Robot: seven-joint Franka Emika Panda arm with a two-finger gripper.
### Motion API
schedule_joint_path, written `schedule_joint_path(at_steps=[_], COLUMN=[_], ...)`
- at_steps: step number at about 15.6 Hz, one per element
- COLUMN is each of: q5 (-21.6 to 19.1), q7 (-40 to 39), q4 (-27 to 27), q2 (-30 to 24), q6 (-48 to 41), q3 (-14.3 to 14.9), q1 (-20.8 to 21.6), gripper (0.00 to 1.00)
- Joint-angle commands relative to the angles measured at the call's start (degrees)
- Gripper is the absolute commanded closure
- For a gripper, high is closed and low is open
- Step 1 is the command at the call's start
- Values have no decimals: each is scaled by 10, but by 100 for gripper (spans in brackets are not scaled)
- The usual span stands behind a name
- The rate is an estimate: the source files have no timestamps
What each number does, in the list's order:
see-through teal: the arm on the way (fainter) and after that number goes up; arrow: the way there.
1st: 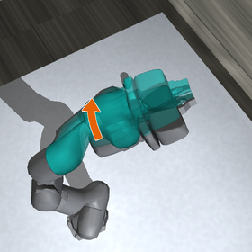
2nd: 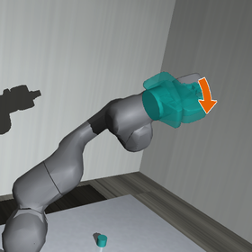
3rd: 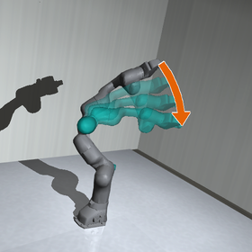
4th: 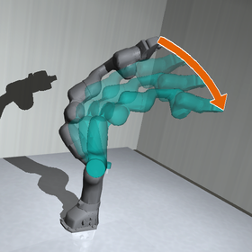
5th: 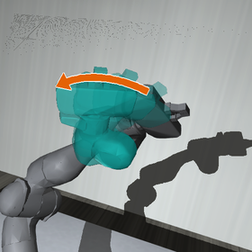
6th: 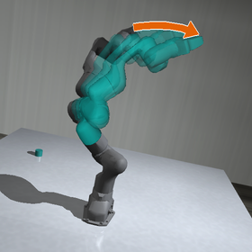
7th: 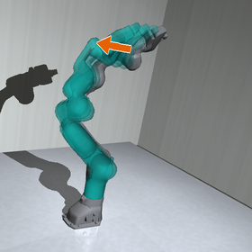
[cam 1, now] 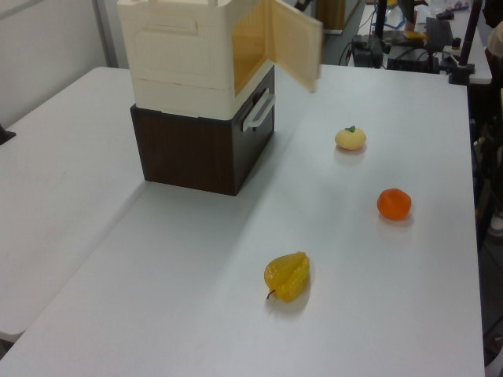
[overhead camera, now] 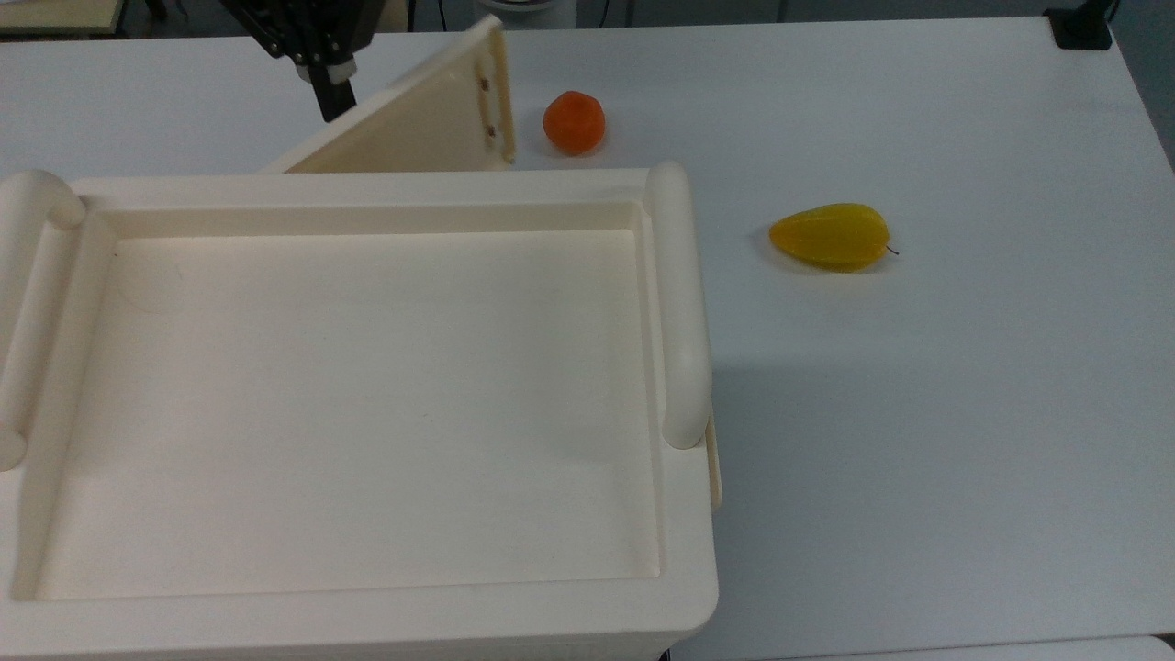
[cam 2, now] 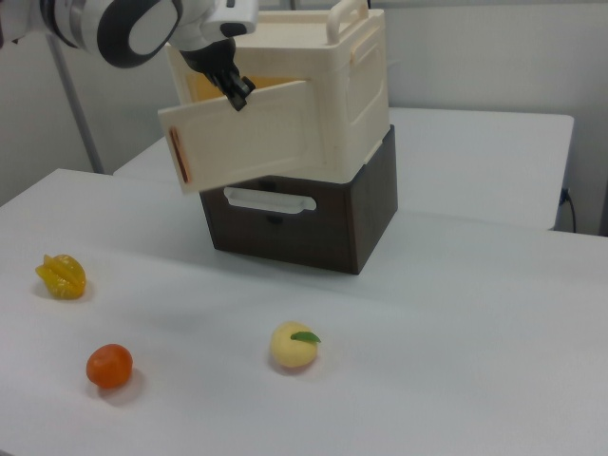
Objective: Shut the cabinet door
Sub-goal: 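Press the door flush against the cabinet front with the gripper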
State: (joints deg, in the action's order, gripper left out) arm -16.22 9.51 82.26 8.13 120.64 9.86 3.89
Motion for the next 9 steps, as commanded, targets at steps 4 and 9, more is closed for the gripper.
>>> schedule_joint_path(at_steps=[4,9], q5=[-9,-7], q7=[17,15], q4=[17,18], q2=[21,36], q6=[105,145], q3=[2,2], q1=[34,45], gripper=[100,100])
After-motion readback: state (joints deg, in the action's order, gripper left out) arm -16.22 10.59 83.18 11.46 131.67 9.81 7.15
